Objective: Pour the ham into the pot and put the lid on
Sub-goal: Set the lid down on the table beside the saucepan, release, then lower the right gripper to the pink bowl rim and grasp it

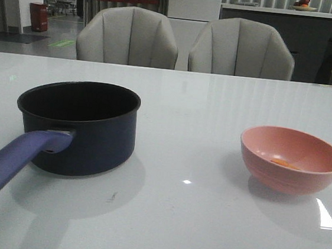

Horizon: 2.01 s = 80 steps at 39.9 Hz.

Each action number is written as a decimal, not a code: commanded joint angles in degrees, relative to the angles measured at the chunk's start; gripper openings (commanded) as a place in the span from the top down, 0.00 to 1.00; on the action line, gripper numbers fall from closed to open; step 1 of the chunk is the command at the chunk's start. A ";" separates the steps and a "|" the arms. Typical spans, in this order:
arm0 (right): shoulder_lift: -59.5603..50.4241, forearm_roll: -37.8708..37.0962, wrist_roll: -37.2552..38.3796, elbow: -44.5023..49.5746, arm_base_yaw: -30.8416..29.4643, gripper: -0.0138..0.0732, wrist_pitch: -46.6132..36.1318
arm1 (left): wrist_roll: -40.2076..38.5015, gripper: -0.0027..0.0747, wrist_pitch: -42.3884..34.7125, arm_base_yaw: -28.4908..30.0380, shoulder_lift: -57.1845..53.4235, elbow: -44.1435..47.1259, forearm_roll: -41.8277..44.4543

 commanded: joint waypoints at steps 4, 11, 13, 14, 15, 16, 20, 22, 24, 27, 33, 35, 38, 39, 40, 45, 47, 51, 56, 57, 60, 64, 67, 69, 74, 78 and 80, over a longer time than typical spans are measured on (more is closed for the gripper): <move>-1.10 0.02 -0.43 -0.30 0.14 0.67 -4.25 | 0.00 0.28 -8.49 -3.92 -6.21 1.92 0.11; -1.10 0.02 -0.43 -0.30 0.14 0.67 -4.25 | 0.00 0.28 -7.44 -6.03 -7.13 2.40 0.11; -1.10 0.02 -0.43 -0.30 0.14 0.67 -4.25 | 0.00 0.28 -7.05 -6.61 -7.13 2.40 0.11; -1.10 0.02 -0.43 -0.30 0.14 0.67 -4.25 | 0.00 0.28 -6.90 -7.06 -7.13 2.40 0.11; -1.10 0.02 -0.43 -0.30 0.14 0.67 -4.25 | 0.00 0.28 -6.90 -7.37 -7.13 2.40 0.11; -1.10 0.02 -0.43 -0.30 0.14 0.67 -4.25 | 0.00 0.28 -6.80 -7.65 -7.13 2.40 0.11; -1.10 0.02 -0.43 -0.35 0.14 0.67 -5.97 | 0.00 0.28 -6.14 -8.48 -7.13 2.40 0.11; -1.10 0.02 -0.38 -0.35 0.14 0.67 -8.41 | 0.00 0.28 -5.13 -8.48 -7.13 2.40 0.11; -1.10 0.02 -0.30 -0.49 0.14 0.67 -10.79 | 0.00 0.28 -4.53 -8.48 -7.13 2.40 0.56; -1.01 -0.03 -0.30 -1.97 0.14 0.67 -10.86 | 0.00 0.28 -4.26 -8.48 -7.13 2.40 0.82; 3.91 -0.03 -0.30 -8.33 0.21 0.67 -2.47 | 0.00 0.28 -4.18 -8.48 -7.13 2.40 0.94; 7.06 -0.03 -0.35 -11.56 0.21 0.67 0.60 | 0.00 0.28 -4.18 -8.48 -7.13 2.40 0.94; 12.31 -0.03 -0.35 -16.05 0.21 0.67 6.49 | 0.00 0.28 -4.18 -8.48 -7.13 2.40 0.94; 14.00 -0.03 -0.35 -17.59 0.21 0.67 8.39 | 0.00 0.28 -4.06 -8.48 -7.13 2.40 0.94; 15.13 0.13 -0.35 -18.65 0.21 0.67 10.94 | 0.00 0.28 -4.05 -8.48 -7.13 2.40 0.94; 19.08 1.65 -0.29 -21.31 0.21 0.67 19.62 | 0.00 0.28 -3.92 -8.48 -7.13 2.40 0.94; 19.47 1.15 -0.29 -21.31 0.21 0.67 20.82 | 0.00 0.28 -3.92 -8.48 -7.13 2.40 0.94; 19.74 0.58 -0.29 -21.09 0.21 0.67 21.31 | 0.00 0.28 -3.92 -8.48 -7.13 2.40 0.94; 20.54 0.87 -0.26 -19.95 0.21 0.67 16.86 | 0.00 0.28 -4.02 -8.48 -7.13 2.40 0.94; 20.96 0.87 -0.26 -20.05 0.21 0.67 16.11 | 0.00 0.28 -4.02 -8.48 -7.13 2.40 0.94; 23.55 0.88 -0.26 -21.51 0.21 0.67 16.12 | 0.00 0.28 -4.02 -8.48 -7.13 2.40 0.94; 29.19 1.33 -0.23 -24.10 0.21 0.63 16.90 | 0.00 0.28 -4.02 -8.48 -7.13 2.40 0.94; 34.01 1.91 0.65 -26.17 0.21 0.55 17.55 | 0.00 0.28 -4.02 -8.48 -7.13 2.40 0.94; 37.79 2.29 2.34 -27.99 0.21 0.46 18.94 | 0.00 0.28 -4.02 -8.48 -7.13 2.40 0.94; 48.48 2.29 6.53 -33.84 0.21 0.28 20.95 | 0.00 0.28 -3.91 -8.48 -7.13 2.40 0.94; 57.67 3.01 9.00 -39.03 0.21 0.26 21.26 | 0.00 0.28 -4.42 -8.48 -7.13 2.40 0.94; 61.93 4.11 9.01 -41.61 0.21 0.26 21.75 | 0.00 0.28 -4.42 -8.48 -7.13 2.40 0.94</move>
